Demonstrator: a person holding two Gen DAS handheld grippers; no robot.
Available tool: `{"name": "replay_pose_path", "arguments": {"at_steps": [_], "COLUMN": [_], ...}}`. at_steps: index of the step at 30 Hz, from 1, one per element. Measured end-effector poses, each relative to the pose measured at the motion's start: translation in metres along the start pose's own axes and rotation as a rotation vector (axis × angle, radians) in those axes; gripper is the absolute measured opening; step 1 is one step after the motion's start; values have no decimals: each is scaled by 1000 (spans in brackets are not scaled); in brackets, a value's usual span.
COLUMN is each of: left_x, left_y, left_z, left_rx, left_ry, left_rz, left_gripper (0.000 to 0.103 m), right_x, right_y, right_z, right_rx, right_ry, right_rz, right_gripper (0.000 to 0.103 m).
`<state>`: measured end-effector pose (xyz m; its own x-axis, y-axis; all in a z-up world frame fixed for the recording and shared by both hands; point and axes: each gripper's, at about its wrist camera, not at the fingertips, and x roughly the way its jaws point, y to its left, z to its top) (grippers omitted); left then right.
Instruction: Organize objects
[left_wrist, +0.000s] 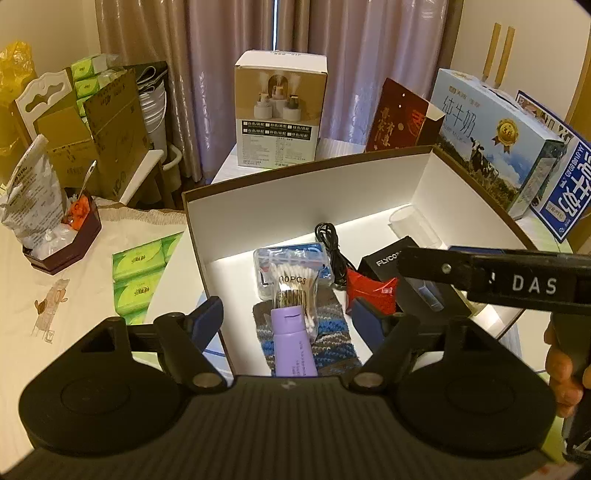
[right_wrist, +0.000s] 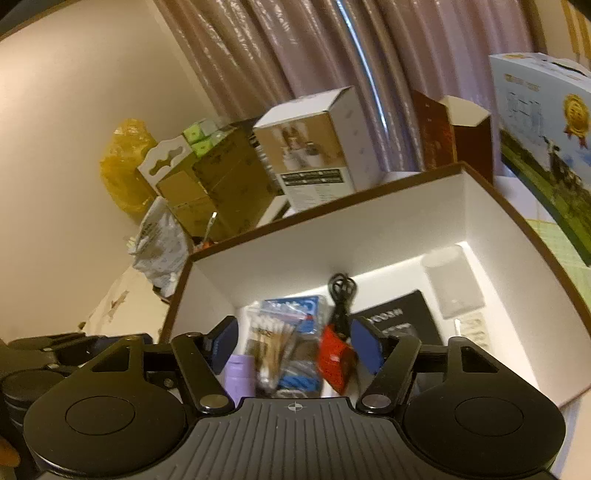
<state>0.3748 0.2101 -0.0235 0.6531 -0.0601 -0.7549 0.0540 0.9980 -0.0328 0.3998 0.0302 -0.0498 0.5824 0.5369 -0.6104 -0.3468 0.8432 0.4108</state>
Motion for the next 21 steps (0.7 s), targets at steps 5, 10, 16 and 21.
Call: {"name": "replay_pose_path", "arguments": {"at_steps": [5,10,16,21], "left_x": [-5,-12,-23,-36], "left_y": [-2,-4,-7,-13], "left_z": [0,-2,-8,-14], "left_rx": [-1,-8,-24,-25], "left_ry": [-12,-22,-31,-41], "left_rz": [-4,2,7,13], "left_gripper": [79,86,92,96], "right_x": [-11,-26,-47,-64], "right_y": [-8,-15,-25,-29], "right_z": [-1,-1,-6,-13], "right_rx": [11,16,16,1], "right_ry": [-9,-28,-43,-46], "right_rz": [-24,-55,-87,-105], "right_gripper": [78,92,100,101]}}
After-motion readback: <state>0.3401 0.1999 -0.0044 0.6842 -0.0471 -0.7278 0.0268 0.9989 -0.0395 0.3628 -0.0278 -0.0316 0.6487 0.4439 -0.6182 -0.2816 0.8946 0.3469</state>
